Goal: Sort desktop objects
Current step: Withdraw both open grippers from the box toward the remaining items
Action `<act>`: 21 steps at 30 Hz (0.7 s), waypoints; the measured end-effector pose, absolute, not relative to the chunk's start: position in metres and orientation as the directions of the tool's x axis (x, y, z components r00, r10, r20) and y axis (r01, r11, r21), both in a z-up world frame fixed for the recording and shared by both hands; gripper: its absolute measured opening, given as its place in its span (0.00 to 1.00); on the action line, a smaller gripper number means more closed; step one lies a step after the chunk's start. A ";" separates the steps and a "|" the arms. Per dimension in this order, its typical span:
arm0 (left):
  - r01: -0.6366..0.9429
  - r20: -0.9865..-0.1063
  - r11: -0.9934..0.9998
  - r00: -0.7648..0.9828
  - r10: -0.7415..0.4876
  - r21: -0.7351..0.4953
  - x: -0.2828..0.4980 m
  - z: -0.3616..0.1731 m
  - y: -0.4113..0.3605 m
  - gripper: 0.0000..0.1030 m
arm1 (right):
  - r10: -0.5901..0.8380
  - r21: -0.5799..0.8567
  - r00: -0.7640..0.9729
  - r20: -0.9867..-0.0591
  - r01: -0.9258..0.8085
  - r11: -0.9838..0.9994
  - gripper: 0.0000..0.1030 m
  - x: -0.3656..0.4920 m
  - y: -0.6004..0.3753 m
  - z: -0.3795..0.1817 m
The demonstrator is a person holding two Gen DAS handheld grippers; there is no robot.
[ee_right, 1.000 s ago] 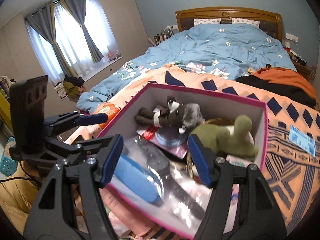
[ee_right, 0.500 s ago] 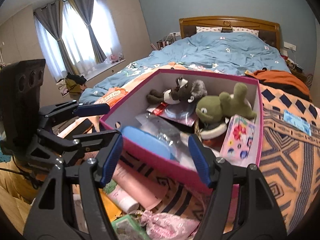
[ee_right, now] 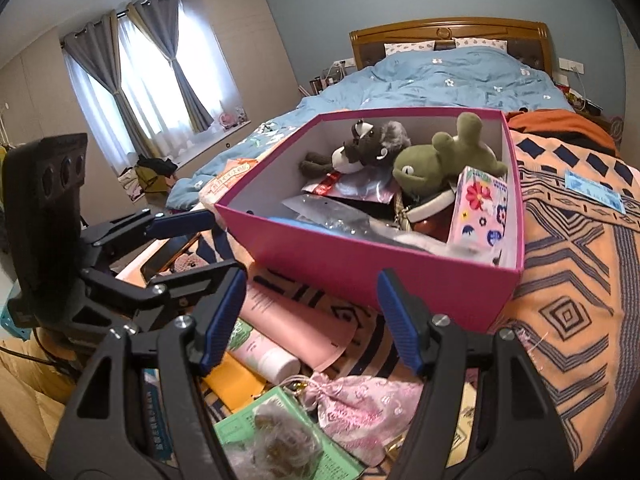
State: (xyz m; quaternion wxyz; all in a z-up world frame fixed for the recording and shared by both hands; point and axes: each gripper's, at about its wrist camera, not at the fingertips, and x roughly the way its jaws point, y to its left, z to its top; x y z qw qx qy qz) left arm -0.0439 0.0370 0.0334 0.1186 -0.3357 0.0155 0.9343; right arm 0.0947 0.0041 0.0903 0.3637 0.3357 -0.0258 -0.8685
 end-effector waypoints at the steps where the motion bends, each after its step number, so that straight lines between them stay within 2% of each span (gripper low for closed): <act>1: -0.233 -0.633 -0.971 -0.744 0.212 -0.051 -0.043 0.032 0.038 0.82 | -0.647 0.286 -0.512 -0.565 0.614 -0.736 0.67 0.097 0.004 0.089; 12: -0.231 -0.671 -0.968 -0.702 0.239 -0.103 -0.023 0.004 0.039 0.82 | -0.624 0.313 -0.507 -0.594 0.569 -0.760 0.67 0.121 0.028 0.064; 21: -0.300 -0.701 -0.950 -0.660 0.270 -0.084 -0.011 -0.012 0.064 0.82 | -0.586 0.348 -0.515 -0.625 0.489 -0.800 0.67 0.131 0.058 0.042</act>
